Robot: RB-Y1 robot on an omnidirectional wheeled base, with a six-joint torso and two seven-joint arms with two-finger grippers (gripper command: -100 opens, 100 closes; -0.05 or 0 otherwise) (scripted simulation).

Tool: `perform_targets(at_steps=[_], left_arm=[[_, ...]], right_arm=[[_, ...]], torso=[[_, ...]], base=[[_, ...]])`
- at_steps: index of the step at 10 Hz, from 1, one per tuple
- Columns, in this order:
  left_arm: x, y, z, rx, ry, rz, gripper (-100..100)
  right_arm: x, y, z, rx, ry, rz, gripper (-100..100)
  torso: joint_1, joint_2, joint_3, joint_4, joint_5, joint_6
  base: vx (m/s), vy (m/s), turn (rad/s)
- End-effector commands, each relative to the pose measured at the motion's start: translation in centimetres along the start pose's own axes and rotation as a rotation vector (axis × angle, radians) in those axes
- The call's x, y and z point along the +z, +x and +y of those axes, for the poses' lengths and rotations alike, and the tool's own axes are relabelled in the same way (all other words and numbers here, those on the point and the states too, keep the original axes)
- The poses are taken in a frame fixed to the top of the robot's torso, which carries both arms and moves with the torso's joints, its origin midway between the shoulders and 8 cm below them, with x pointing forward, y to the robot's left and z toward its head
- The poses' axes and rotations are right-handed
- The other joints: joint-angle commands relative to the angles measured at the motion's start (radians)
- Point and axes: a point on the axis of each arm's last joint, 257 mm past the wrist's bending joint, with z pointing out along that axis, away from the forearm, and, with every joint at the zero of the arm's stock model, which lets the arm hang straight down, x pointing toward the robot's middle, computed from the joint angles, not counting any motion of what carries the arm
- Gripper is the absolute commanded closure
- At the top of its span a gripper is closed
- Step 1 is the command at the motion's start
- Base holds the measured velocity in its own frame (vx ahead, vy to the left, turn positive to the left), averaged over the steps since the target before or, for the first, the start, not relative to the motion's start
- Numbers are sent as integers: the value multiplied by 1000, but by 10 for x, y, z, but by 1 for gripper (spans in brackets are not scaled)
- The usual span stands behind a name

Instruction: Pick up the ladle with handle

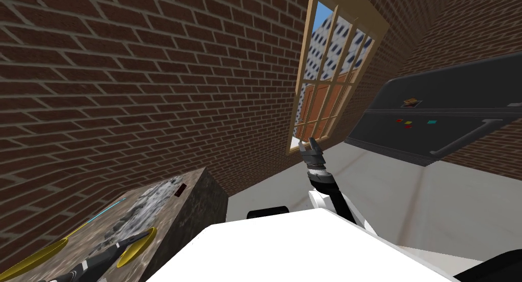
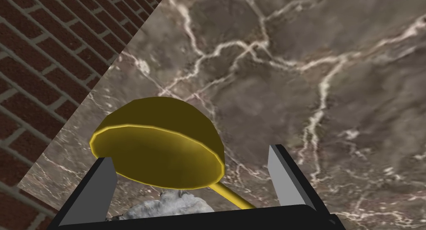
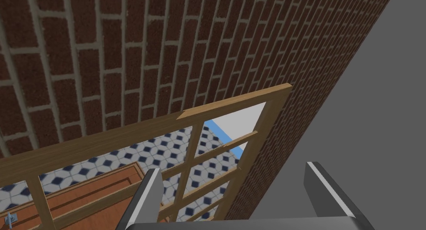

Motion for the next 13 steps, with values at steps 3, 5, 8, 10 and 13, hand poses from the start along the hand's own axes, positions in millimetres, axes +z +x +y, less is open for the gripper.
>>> perform_targets(at_steps=[3,5,8,10,13], left_arm=[[6,-1,-3,-34,-21,-13,-100],[7,-4,-9,-28,-8,-15,-100],[7,-4,-8,-30,-11,-16,100],[7,-4,-9,-31,-9,-15,100],[4,-3,-11,5,18,-5,100]], right_arm=[[0,0,0,0,0,0,0],[0,0,0,0,0,0,0],[0,0,0,0,0,0,0],[0,0,0,0,0,0,0],[0,0,0,0,0,0,0]], torso=[[0,-1,-1,0,0,0],[0,-1,0,0,0,0],[-1,-5,-3,-1,0,1],[-1,-5,-3,-1,0,0],[-1,-8,-4,-1,0,0]], base=[[-72,10,-92],[-51,2,-33],[-4,1,2],[0,0,0],[60,-3,89]])
